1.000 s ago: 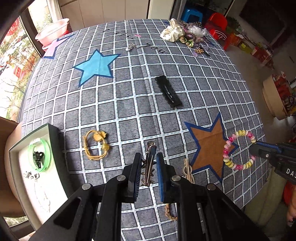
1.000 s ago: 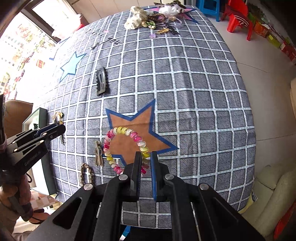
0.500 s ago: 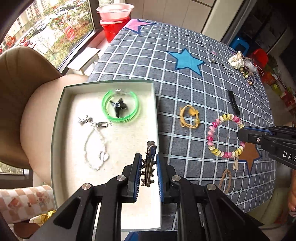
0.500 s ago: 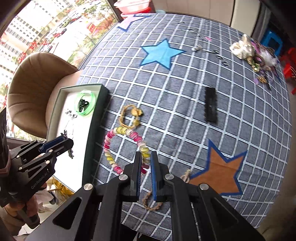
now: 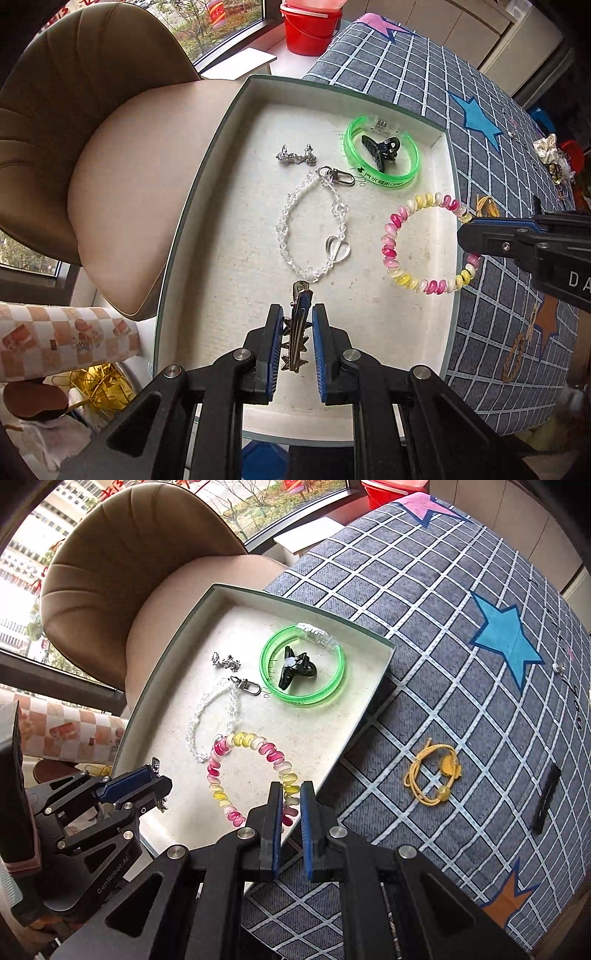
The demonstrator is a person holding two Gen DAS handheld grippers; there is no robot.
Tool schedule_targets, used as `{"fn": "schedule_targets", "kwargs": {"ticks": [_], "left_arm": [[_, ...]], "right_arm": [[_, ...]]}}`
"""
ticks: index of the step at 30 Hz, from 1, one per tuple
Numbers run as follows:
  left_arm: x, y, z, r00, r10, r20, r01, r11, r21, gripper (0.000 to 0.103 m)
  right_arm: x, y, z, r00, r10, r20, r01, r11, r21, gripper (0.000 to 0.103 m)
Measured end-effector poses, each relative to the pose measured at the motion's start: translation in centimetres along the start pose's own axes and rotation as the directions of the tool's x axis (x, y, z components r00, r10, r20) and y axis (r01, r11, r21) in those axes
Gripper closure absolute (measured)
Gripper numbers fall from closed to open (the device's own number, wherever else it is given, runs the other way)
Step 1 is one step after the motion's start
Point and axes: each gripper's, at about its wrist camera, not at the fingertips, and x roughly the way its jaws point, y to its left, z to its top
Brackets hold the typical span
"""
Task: Organize jewelry
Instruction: 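Lower and release bracelet with right tool while left tool releases silver clip in box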
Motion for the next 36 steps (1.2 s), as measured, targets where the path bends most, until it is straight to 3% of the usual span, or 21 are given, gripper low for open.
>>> {"fn": "schedule_targets", "kwargs": {"ticks": [9, 17, 31, 36], "left_arm": [[3.1, 1.0, 0.6, 0.999, 0.013, -0.04, -0.014, 0.999, -0.028, 0.08], [3.7, 0.4, 2.2, 0.999, 0.041, -0.007, -0.041, 0.999, -0.012, 0.08], [3.4, -0.2, 3.0, 0.996, 0.087, -0.017, -0.087, 0.996, -0.004, 0.08], [2.6, -1.0, 3.3, 0.994, 0.108, -0.021, -0.108, 0.994, 0.0, 0.08]], "right_arm": [[3.1, 0.8, 1.8, 0.996, -0.057, -0.074, 0.054, 0.998, -0.038, 0.093], [3.7, -0.5, 3.1, 0.991, -0.109, -0.079, 0.109, 0.994, -0.007, 0.093], [6.1, -0.9, 4.5, 0.986, -0.105, -0.129, 0.106, 0.994, 0.001, 0.092], [6.5, -0.3, 4.2, 0.99, -0.067, -0.128, 0.067, 0.998, -0.002, 0.078]]}}
